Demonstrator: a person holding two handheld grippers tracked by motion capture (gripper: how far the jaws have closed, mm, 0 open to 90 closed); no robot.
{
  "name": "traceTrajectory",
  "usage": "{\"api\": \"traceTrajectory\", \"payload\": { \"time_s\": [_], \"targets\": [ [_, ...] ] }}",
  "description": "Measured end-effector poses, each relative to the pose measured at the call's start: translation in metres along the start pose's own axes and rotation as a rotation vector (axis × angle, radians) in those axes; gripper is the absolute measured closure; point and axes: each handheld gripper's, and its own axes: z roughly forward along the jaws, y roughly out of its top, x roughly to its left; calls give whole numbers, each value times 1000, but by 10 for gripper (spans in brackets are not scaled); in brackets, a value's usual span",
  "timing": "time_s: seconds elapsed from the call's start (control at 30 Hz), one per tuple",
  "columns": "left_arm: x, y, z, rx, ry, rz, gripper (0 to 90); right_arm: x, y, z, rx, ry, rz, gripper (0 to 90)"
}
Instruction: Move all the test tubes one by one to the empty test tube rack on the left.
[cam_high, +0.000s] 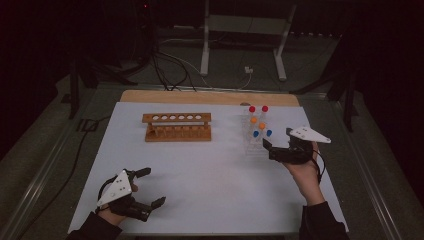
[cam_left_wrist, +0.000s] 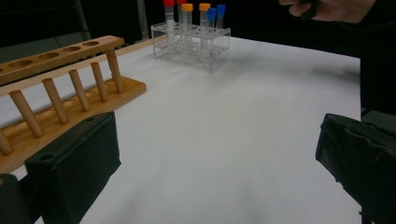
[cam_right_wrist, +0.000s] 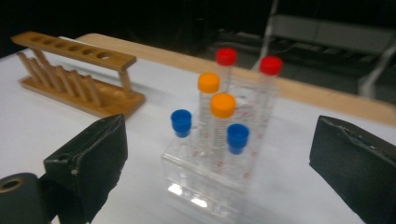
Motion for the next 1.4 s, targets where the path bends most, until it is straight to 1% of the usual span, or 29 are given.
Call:
{"api": "traceTrajectory", "payload": {
  "time_s": [0.03,0.07,0.1,0.13,0.17,0.2,0.23,0.27,0.3,0.33,0.37,0.4,0.43,0.47,0.5,0.53,0.57,0.6,0.67,0.7,0.77,0.8,0.83,0.93,1.0,1.07,1.17,1.23,1.4],
  "targets": [
    [0,0,0,1,3,2,5,0,0,0,0,0,0,58],
    [-1,0,0,-3,2,5,5,-2,-2,7,31,-25,-1,79],
    [0,0,0,-1,4,4,5,-2,-5,9,43,-25,7,102],
    [0,0,0,0,7,7,5,-1,-8,13,63,-57,-11,164],
    [0,0,0,0,7,7,5,-2,-9,16,76,-55,-5,166],
    [0,-1,0,2,8,5,5,-2,-9,16,76,-55,-5,166],
    [0,-1,1,5,4,8,5,-4,-15,23,110,-72,9,240],
    [0,-1,1,7,5,10,5,-4,-17,24,118,-79,-2,264],
    [0,-1,1,7,5,10,5,-4,-19,27,130,-86,5,298],
    [-1,-1,1,8,4,15,5,-5,-20,28,136,-78,27,365],
    [-1,-1,1,7,6,14,5,-6,-21,29,144,-77,27,397],
    [-1,-1,1,7,6,14,5,-6,-21,29,144,-77,27,397],
    [0,-1,0,5,6,10,5,-8,-23,31,155,-78,47,463],
    [0,-1,0,6,9,11,5,-9,-24,32,153,-73,53,492],
    [0,-1,0,3,10,12,5,-9,-24,32,150,-84,51,511],
    [0,-1,0,2,10,11,5,-10,-23,33,151,-83,58,532],
    [0,-1,0,2,11,11,5,-12,-23,34,148,-64,81,566],
    [0,-1,0,4,10,12,5,-12,-22,34,141,-64,84,588],
    [1,-1,0,5,10,11,5,-11,-21,37,151,-61,67,616],
    [1,-1,0,6,11,9,5,-11,-21,39,151,-62,66,649],
    [1,-1,0,3,12,8,5,-10,-21,43,167,-57,54,684],
    [1,-1,0,3,12,8,5,-10,-21,43,167,-57,54,684],
    [1,-1,0,8,16,11,5,-10,-22,47,180,-63,49,753],
    [1,-2,0,11,15,13,5,-10,-22,48,184,-71,50,769],
    [1,-2,0,13,14,13,5,-10,-21,48,182,-78,41,771],
    [1,-2,1,14,14,13,5,-9,-19,45,165,-82,39,772],
    [1,-2,1,17,13,16,5,-7,-11,36,126,-89,15,772],
    [1,-1,1,17,10,15,5,-6,-5,29,107,-84,7,773],
    [0,-1,2,23,9,23,5,0,9,9,59,-104,-45,772]
  ]
}}
